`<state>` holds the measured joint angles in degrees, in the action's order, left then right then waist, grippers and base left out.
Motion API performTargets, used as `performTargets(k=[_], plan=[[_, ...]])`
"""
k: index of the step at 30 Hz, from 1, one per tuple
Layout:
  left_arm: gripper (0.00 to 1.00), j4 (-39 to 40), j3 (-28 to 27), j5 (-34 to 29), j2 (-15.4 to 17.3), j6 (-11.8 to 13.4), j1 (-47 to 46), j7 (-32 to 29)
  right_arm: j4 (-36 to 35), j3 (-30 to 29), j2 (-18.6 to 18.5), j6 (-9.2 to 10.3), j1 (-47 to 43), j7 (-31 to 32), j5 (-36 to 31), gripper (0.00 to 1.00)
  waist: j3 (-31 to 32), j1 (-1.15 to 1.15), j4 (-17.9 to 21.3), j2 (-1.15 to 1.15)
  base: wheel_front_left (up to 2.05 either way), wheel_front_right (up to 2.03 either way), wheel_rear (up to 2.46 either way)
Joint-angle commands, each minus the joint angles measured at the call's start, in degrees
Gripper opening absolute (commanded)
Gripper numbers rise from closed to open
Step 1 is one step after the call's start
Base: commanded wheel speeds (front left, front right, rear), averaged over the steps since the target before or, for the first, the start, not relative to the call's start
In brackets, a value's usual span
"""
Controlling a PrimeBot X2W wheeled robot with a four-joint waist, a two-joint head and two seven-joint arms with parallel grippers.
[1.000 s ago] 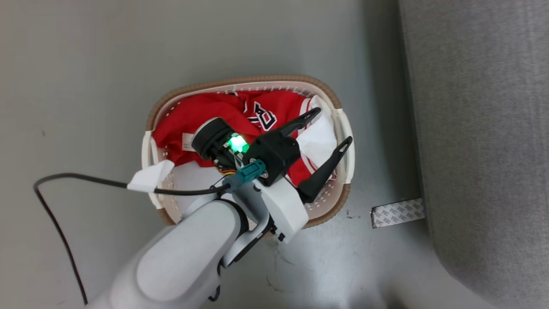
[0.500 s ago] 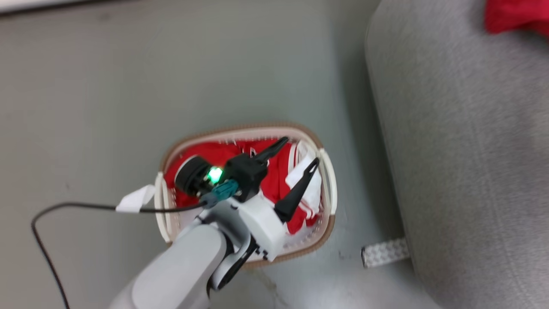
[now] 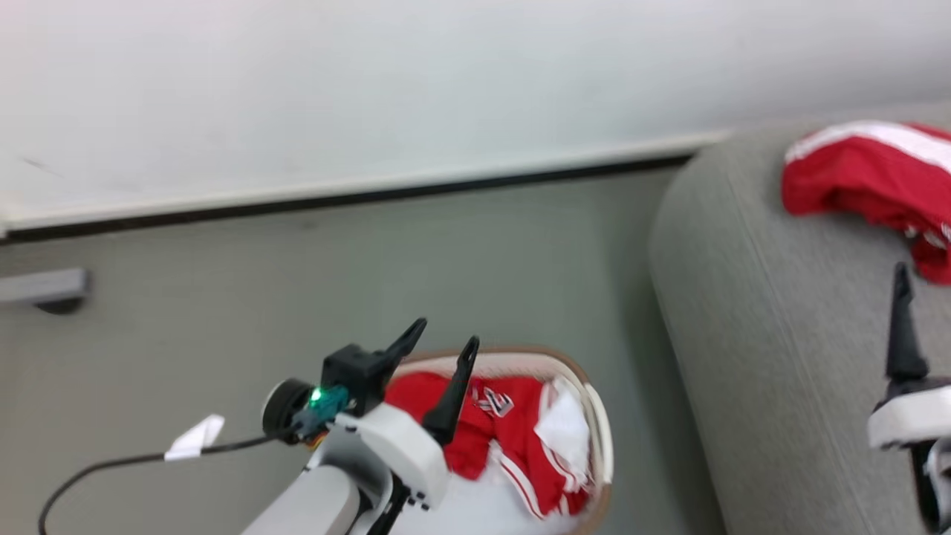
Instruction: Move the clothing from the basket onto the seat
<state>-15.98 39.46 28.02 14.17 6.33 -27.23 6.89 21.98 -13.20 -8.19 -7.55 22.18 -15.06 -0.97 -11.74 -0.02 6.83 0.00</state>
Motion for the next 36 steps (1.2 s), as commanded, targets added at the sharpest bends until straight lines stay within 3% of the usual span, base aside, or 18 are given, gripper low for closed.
performTargets(k=[1, 15, 27, 36], plan=[[1.00, -0.8, -0.4, 0.6, 0.2, 0.6, 2.0, 1.1, -1.2, 0.8, 0.9, 0.12, -2.8, -0.1, 0.7, 1.00, 5.8, 0.02, -5.4, 0.00, 0.00, 0.00, 0.00], [1.00, -4.4, -3.3, 2.3, 1.9, 2.8, 10.1, 7.3, -6.6, 4.5, 4.9, 0.12, -15.5, -0.1, 4.3, 1.00, 12.3, 0.02, -12.3, 0.00, 0.00, 0.00, 0.00], [1.00, -3.1, -5.2, 1.0, 1.9, 2.7, 12.9, 8.2, -6.3, 6.2, 5.3, 0.12, -17.9, -0.1, 5.5, 1.00, 12.6, 0.02, -13.0, 0.00, 0.00, 0.00, 0.00], [1.00, -2.8, -5.7, 0.2, 2.3, 2.0, 11.2, 8.3, -7.0, 8.6, 5.2, 0.12, -14.7, -0.1, 5.3, 1.00, 9.2, 0.02, -9.1, 0.00, 0.00, 0.00, 0.00]])
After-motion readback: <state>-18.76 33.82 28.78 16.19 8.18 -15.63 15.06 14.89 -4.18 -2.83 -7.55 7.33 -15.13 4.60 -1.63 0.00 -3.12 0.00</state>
